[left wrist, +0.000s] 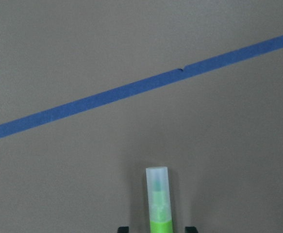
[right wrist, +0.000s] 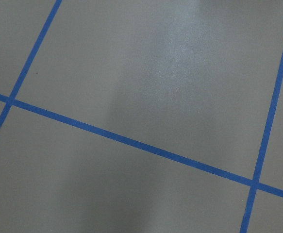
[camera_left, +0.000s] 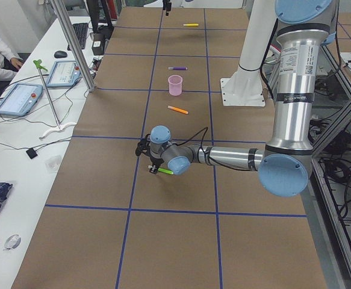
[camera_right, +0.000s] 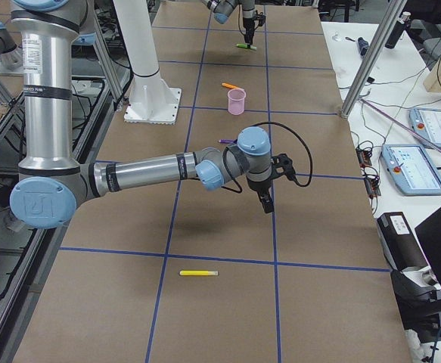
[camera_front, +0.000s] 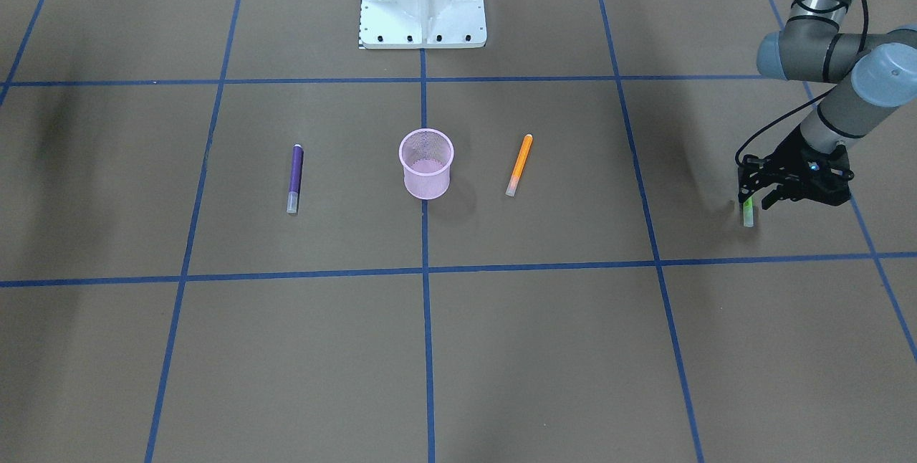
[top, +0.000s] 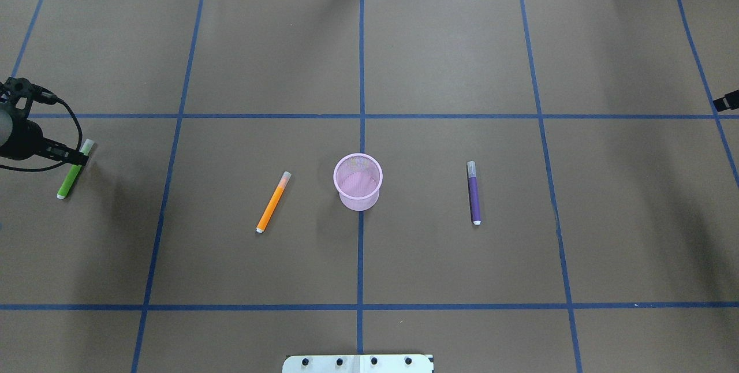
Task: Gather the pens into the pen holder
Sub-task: 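Lower the left gripper onto the green marker and close on it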
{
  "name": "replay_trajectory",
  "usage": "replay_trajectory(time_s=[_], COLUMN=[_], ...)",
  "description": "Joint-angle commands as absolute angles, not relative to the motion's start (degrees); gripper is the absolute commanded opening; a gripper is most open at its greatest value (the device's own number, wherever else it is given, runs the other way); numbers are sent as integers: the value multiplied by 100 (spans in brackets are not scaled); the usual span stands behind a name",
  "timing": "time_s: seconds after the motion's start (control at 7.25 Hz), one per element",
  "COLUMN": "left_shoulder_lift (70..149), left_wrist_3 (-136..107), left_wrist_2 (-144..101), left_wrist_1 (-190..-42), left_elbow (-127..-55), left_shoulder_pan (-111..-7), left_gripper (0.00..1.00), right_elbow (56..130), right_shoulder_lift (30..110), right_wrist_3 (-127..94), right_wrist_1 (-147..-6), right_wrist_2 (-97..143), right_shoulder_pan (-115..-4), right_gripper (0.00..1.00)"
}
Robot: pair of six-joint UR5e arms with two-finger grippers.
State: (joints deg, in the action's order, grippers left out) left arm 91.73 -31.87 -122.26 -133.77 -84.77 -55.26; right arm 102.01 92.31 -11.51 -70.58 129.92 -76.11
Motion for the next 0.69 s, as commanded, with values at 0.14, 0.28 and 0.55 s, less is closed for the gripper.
replay_trajectory(time_s=[0.14,0.28,0.55], left_shoulder_lift=[9246,9246,9246], left_wrist_3=[-3182,-3182,-3182], left_wrist_2=[-12226,-12226,-12226], left_wrist_1=[-13377,-13377,-13386], left_elbow=[-8394,-8394,-8385], left_shoulder_pan=[-5493,-5484,-5449], left_gripper=[42,36,34], right_elbow=[10195,10195,10195], right_shoulder_lift=[9229,9237,9229], right_wrist_3=[-1151,-1151,-1151], right_wrist_1=[-7058,-7058,-7058], right_wrist_2=[12999,12990,12990], right_shoulder_pan=[-7611,-7611,-7611], right_gripper=[100,100,100])
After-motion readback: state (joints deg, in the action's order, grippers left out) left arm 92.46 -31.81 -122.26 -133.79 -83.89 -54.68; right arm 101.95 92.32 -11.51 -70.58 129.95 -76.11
